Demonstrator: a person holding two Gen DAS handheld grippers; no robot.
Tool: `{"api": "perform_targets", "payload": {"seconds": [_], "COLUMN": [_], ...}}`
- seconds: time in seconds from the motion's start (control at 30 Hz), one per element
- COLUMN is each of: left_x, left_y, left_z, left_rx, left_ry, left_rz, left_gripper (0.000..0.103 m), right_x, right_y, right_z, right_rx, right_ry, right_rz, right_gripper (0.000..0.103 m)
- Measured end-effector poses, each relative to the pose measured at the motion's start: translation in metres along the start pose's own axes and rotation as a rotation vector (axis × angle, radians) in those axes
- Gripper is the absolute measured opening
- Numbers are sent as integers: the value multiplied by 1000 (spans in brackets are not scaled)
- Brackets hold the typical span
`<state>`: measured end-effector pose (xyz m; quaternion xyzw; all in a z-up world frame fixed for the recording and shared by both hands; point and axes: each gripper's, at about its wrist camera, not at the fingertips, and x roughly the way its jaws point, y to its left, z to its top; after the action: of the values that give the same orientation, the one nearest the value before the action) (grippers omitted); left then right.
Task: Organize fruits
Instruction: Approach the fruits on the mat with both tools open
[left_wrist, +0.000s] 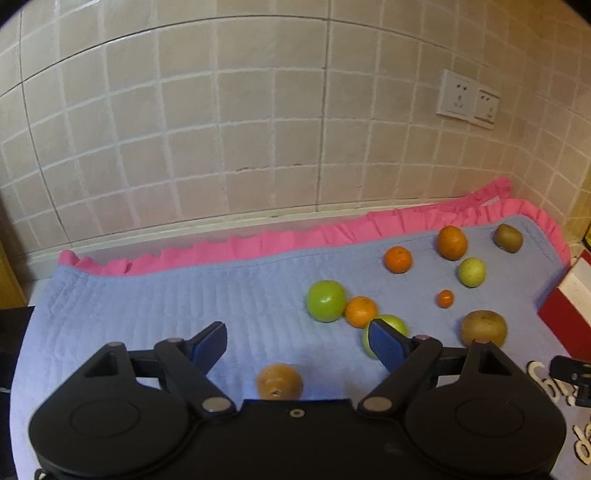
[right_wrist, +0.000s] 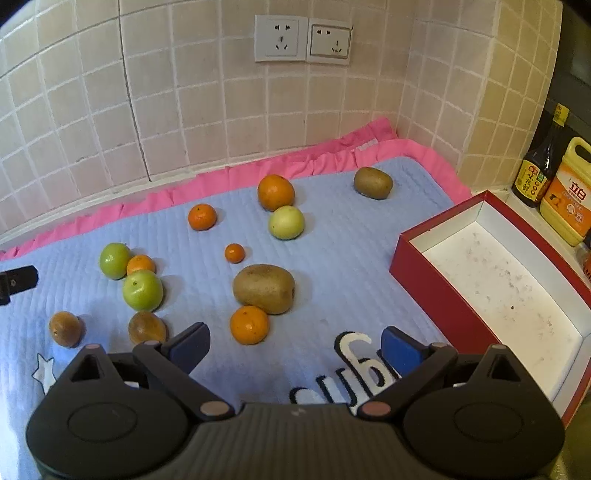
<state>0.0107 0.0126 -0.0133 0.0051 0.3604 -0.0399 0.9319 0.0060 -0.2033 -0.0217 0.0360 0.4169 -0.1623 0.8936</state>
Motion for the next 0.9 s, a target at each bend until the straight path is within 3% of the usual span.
{"api": "perform_targets", "payload": {"seconds": [0.9], "left_x": [12], "left_y": [-16], "left_z": [-6], "left_rx": [75], "left_ry": [15], "left_rz": [22], "left_gripper": [100], "right_x": [11], "right_y": [3], "right_z": [1], "right_rx": [-12], "right_ry": [21], "right_rz": [5], "right_gripper": [100]}}
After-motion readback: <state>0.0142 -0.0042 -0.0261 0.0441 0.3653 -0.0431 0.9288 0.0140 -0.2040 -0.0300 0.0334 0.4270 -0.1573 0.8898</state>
